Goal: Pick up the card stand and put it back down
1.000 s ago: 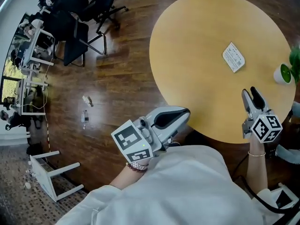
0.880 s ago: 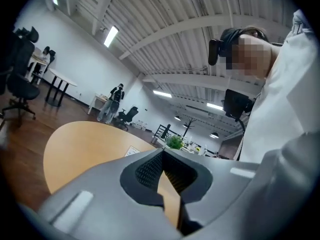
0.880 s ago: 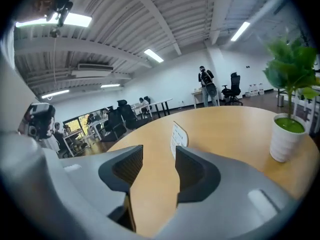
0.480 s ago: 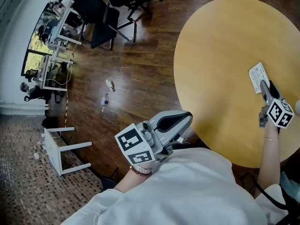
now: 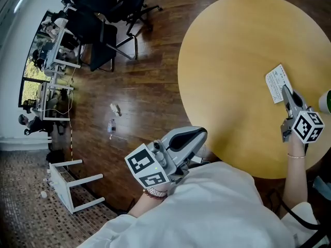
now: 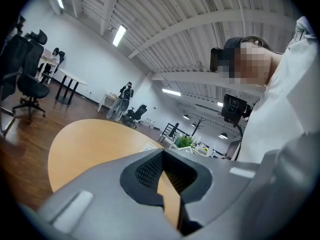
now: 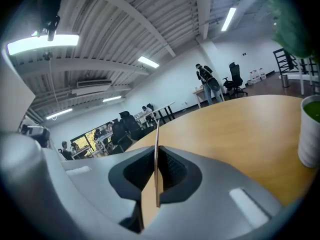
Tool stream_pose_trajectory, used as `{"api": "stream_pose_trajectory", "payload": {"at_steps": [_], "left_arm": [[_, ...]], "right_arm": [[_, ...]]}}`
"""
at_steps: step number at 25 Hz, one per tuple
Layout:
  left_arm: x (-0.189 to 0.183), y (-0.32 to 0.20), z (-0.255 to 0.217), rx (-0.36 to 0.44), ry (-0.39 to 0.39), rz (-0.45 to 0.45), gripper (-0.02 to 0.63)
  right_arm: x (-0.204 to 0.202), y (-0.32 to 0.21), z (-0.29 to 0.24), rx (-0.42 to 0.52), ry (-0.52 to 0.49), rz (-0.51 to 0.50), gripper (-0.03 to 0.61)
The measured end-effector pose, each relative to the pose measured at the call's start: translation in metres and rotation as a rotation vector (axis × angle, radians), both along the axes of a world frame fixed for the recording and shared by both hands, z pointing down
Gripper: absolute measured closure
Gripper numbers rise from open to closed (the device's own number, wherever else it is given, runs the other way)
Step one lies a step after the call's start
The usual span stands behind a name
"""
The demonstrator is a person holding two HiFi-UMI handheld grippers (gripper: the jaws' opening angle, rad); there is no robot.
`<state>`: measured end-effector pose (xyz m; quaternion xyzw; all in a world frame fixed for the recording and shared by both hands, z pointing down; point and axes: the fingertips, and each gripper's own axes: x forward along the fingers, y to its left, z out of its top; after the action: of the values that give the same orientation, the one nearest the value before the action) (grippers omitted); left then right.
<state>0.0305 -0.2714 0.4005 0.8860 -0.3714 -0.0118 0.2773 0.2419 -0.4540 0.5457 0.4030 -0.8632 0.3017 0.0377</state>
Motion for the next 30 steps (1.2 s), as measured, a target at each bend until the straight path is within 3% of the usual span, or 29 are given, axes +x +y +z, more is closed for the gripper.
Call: {"api": "stream_pose_trajectory", "payload": {"at_steps": [3,7,11,18,24,30], "left_arm": [[-0.004,0.016,-0.003,0.033,0.013,0.046,0.614],[-0.020,0.068,0.010,0.083,0.049,0.148,0.614],[-0.025,0.078,0.009,0.098,0.077,0.208,0.614],[-0.053,0.167,-0.034,0.254,0.161,0.356,0.614],[-0.068,0.251,-0.011,0.239,0.161,0.431,0.614],[-0.106,0.312,0.005,0.216,0.188,0.469,0.614]], "right_arm": [[-0.003,0.037,-0.040,0.063,-0.047,0.013,0.557],[-0.024,0.127,-0.067,0.158,-0.074,0.051,0.557],[-0.043,0.185,-0.069,0.145,-0.070,0.052,0.557],[-0.090,0.332,-0.151,0.305,0.056,0.068,0.557],[-0.106,0.430,-0.165,0.346,0.059,0.155,0.557],[-0.154,0.504,-0.164,0.328,0.053,0.171,0.557]]}}
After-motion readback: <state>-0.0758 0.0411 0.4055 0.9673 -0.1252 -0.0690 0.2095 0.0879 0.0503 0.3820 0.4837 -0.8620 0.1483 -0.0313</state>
